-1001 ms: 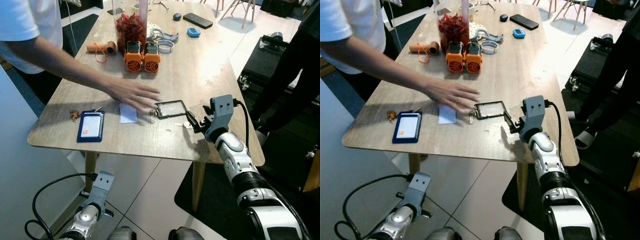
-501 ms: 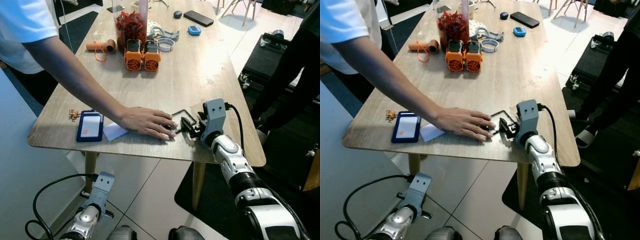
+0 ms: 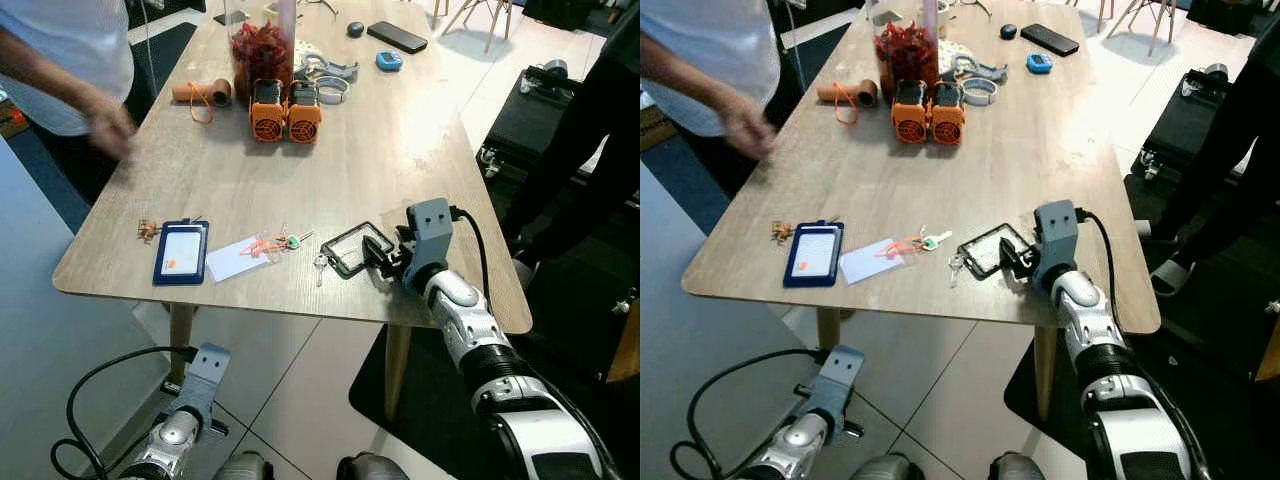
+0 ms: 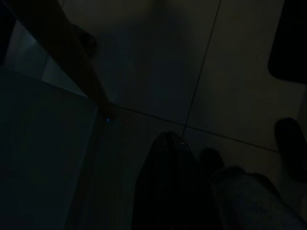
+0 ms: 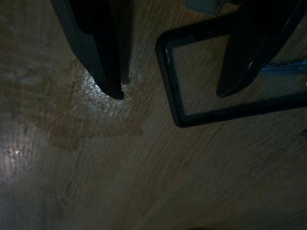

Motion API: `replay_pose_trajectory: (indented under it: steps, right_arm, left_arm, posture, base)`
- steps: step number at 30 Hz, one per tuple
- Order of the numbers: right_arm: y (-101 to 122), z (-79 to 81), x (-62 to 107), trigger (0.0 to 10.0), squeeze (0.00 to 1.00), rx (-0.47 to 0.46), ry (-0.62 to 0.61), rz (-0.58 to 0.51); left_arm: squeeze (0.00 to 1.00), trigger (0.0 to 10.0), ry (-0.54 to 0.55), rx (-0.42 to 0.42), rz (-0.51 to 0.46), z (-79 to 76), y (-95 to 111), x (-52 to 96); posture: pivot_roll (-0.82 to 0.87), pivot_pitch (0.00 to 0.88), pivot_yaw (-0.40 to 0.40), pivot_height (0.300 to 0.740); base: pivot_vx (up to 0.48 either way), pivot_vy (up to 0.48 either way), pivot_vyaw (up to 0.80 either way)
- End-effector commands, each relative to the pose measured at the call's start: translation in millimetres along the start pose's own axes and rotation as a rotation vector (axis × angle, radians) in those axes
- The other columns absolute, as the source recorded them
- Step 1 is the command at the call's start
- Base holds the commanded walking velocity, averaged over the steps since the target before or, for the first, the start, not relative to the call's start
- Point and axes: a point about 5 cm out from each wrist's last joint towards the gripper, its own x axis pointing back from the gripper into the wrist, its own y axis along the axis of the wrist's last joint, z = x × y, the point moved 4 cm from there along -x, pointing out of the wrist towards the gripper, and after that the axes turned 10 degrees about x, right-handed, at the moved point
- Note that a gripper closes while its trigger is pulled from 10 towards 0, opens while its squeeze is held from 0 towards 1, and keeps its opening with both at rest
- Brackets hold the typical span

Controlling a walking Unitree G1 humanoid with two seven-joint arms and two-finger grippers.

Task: Hang keys on a hook

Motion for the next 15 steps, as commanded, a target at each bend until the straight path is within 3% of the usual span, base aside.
replay_pose_trajectory:
  steps: [1,9,15]
  right_arm:
    - [-9,-4.0,5.7,10.0,0.0,-0.016,-0.008,0.025]
    - [4,-15.4,30.1,10.0,0.0,-0.037,-0.064,-0.109]
    - [-6,-16.2,41.6,10.0,0.0,-0.043,-0.089,-0.095]
  left_arm:
    - [0.0,10.0,0.004,-0.024,0.008,5.2,-4,2.3]
    - [0.0,10.0,0.014,0.018,-0.017,8.6,-4,4.2]
    - [0.0,10.0,0.009,0.017,-0.017,6.9,-5,4.5]
  posture:
    - [0.09,0.13,-0.055,0.74]
    - [0.09,0.127,-0.063,0.74]
    - [0.09,0.125,-0.058,0.74]
  base:
    - [0.0,0.0,0.0]
    - [0.0,0.0,0.0]
    - [0.0,0.0,0.0]
